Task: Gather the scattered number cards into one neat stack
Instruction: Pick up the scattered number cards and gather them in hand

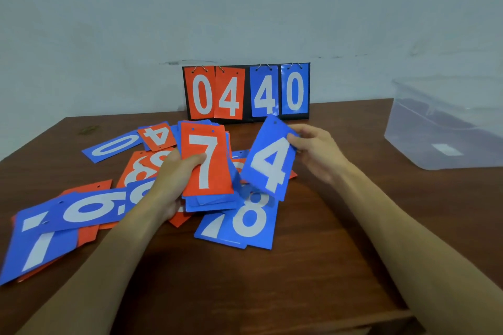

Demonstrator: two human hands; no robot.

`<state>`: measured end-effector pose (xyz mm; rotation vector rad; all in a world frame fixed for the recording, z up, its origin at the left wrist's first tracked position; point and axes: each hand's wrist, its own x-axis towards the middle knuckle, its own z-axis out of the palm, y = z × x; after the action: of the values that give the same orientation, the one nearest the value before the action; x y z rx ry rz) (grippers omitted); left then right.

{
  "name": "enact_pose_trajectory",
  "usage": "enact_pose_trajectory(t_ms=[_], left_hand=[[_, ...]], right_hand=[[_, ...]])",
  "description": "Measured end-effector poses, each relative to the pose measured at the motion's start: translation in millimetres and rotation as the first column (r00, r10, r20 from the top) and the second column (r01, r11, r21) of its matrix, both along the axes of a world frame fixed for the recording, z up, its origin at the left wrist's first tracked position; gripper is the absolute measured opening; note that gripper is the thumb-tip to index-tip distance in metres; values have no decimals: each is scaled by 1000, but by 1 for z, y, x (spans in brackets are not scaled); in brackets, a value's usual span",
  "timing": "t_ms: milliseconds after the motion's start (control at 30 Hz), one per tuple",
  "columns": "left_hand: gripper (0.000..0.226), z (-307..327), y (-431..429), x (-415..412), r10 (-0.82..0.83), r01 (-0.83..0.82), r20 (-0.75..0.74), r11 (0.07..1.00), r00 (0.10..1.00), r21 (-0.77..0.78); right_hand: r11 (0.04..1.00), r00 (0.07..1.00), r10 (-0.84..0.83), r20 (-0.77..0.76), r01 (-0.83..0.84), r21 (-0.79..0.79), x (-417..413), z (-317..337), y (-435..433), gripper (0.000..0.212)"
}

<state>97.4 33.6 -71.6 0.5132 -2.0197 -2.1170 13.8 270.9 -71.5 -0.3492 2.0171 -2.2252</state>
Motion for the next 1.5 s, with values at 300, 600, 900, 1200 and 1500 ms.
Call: enact_pose_trajectory(t_ms=[300,600,900,1200,1500], left_hand=[[28,-3,11,3,-173,172,44,985,984,32],[30,0,-3,-1,121,-106,-24,936,992,335],[25,-2,0,0,50,-48,-1,954,999,295],[38,-4,-4,-4,103,-101,2,976,995,195],[15,4,6,5,-175,172,48,983,983,67]], right_hand=[[866,954,-43,-297,184,465,8,-4,-33,19],[236,957,36,-288,272,933,5,-25,-37,91],[582,984,-170,-47,138,802,-12,-22,-17,87],[937,964,-252,-81,264,230,-10,-5,7,15],[953,984,151,-96,-119,279,9,13,-15,14]])
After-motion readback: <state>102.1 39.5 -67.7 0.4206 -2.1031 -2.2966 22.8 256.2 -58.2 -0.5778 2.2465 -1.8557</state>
